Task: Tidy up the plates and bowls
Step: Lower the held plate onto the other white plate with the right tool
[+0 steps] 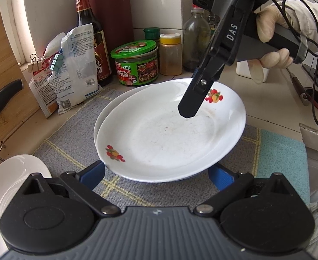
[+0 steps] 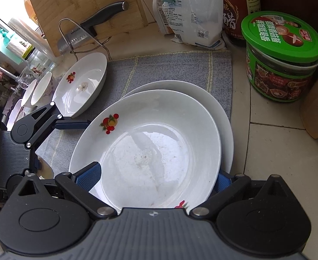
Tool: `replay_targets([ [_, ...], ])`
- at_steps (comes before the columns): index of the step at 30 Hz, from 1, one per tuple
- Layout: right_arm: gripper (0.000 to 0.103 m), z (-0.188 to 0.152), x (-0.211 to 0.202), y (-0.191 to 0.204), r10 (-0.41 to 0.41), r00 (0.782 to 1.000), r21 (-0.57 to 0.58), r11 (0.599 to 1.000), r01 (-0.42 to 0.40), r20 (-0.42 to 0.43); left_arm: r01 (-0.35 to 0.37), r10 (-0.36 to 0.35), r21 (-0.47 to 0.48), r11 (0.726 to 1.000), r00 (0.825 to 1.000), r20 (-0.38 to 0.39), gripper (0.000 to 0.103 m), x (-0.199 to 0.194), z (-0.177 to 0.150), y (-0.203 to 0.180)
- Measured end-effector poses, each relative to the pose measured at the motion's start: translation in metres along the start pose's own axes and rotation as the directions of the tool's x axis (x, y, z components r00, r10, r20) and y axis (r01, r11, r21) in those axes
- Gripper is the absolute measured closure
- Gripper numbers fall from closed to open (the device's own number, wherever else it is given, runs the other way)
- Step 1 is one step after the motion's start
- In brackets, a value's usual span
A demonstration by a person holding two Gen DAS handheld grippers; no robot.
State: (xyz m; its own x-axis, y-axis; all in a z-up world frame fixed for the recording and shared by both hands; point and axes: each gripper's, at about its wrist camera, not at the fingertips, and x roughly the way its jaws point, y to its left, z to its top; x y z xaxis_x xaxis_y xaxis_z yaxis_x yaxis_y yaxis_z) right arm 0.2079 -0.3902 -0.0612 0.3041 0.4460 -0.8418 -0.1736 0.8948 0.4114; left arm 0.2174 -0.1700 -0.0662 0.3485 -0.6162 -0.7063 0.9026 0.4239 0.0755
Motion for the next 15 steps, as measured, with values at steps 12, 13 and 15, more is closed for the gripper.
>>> replay_targets([
  [12, 0.0, -0.002, -0.005, 0.008, -0.049, 0.999, -0.025, 0.998, 0.049, 0.005, -0.02, 0.02, -0.039, 0.999, 1.0, -0.016, 0.002, 0.002, 0.001, 0.0],
  [13, 0.0, -0.002, -0.006, 0.009, -0.054, 0.999, -0.027, 0.998, 0.054, 0.005, -0.022, 0.022, -0.039, 0.999, 1.0, -0.017, 0.002, 0.002, 0.001, -0.001],
  [15, 0.0, -0.002, -0.006, 0.01, -0.065, 0.998, -0.032, 0.997, 0.065, 0.008, -0.027, 0.026, -0.038, 0.999, 1.0, -0.018, 0.002, 0.002, 0.001, -0.002],
])
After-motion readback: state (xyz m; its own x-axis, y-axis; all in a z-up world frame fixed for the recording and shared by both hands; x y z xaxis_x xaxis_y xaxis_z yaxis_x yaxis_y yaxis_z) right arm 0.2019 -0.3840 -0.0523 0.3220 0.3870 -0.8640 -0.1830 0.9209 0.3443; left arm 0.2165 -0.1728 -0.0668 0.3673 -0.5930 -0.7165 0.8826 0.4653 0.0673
